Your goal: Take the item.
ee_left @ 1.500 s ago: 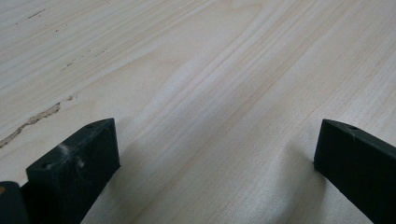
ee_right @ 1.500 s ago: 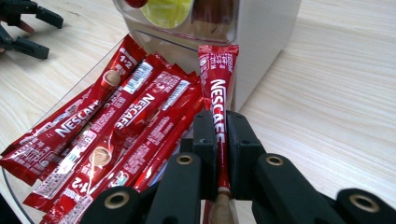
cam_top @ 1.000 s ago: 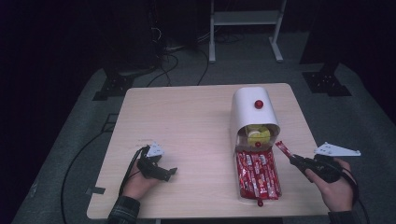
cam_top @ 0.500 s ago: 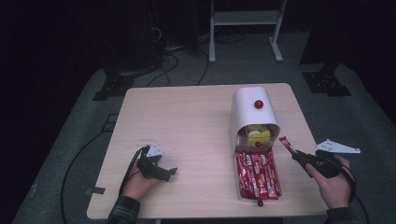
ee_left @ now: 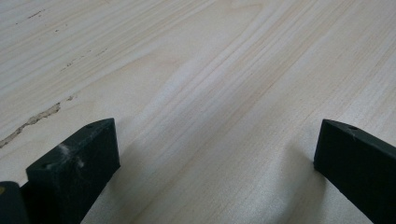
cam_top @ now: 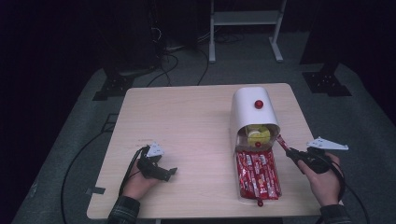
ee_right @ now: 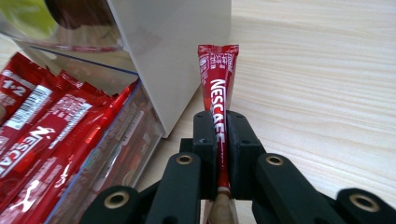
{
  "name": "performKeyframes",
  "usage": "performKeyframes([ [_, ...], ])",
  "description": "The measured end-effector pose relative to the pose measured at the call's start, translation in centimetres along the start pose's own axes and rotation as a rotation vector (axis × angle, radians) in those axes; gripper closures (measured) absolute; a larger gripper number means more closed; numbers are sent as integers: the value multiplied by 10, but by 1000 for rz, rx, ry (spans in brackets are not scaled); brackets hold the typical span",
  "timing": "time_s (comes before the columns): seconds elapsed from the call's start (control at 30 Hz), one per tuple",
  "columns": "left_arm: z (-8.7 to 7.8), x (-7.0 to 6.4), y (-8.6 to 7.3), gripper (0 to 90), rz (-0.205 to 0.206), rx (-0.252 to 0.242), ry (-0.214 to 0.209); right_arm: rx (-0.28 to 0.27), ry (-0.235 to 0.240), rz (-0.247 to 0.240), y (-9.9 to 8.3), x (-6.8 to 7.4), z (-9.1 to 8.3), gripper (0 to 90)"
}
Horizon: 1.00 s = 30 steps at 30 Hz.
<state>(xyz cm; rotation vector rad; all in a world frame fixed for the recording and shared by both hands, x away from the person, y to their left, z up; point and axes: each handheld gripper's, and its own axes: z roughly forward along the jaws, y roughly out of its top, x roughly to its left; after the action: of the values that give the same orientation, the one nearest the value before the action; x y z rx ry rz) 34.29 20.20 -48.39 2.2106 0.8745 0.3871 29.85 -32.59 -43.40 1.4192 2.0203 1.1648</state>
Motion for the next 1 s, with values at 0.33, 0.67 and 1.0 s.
performKeyframes([
  [0.33,0,0,0,0,0,0,0,25,2,32,-7,-2,16,826],
  [0.67,0,0,0,0,1,3,0,70,7,23,-15,0,29,825],
  [1.0,0,0,0,0,1,3,0,110,7,11,-20,2,38,822],
])
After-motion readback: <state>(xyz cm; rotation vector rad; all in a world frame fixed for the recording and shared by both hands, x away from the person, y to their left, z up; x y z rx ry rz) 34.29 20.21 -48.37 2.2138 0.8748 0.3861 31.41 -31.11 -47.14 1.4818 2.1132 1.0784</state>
